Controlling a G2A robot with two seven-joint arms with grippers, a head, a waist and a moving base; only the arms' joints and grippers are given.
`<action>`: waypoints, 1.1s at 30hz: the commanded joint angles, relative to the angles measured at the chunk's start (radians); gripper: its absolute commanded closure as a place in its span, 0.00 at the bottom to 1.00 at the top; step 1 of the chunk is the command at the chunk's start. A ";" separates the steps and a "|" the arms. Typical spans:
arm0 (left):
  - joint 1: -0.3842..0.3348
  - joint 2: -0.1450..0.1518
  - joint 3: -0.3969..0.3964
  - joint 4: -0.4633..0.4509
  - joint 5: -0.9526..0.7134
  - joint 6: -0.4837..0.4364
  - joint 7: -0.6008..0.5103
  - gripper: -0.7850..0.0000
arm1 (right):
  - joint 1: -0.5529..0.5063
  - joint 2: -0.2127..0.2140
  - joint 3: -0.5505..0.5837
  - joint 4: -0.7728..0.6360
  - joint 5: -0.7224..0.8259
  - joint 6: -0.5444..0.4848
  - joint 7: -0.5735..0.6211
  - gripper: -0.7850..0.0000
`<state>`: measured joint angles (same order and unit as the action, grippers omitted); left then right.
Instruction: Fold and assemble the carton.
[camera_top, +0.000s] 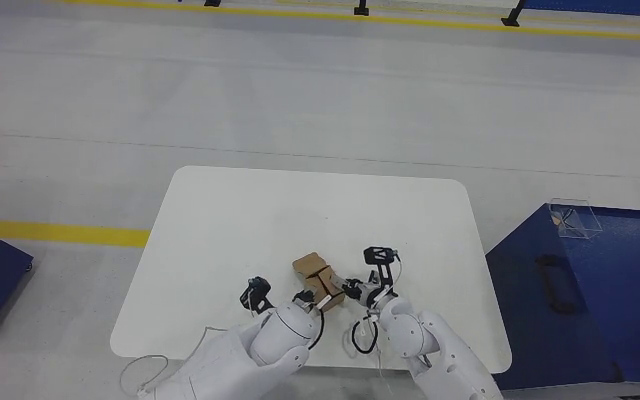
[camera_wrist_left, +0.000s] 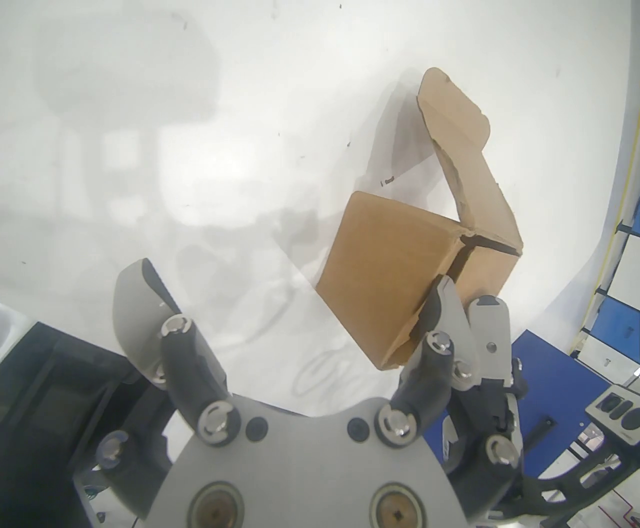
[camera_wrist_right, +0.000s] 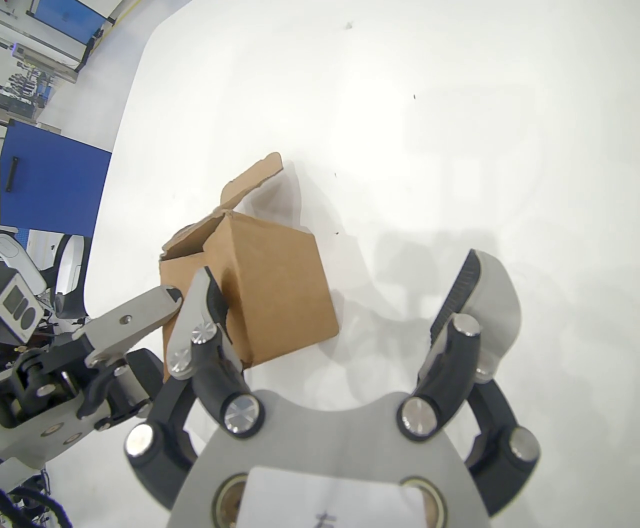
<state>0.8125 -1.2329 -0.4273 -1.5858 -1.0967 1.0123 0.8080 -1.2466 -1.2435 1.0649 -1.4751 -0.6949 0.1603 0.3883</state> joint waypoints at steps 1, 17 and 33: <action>-0.021 0.001 0.015 0.003 -0.028 0.000 0.000 0.00 | 0.001 0.000 0.006 -0.003 -0.009 0.002 -0.007 0.00; -0.086 -0.013 0.062 -0.021 -0.120 -0.065 0.065 0.12 | -0.032 0.011 0.130 -0.074 0.013 -0.010 -0.048 0.00; 0.029 -0.021 -0.012 -0.138 0.009 -0.212 0.115 0.31 | -0.028 0.011 0.196 -0.047 0.075 -0.026 -0.040 0.00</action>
<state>0.8330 -1.2530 -0.4394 -1.7248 -1.1180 0.8240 0.9109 -1.2749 -1.2320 1.2591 -1.5229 -0.6220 0.1345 0.3479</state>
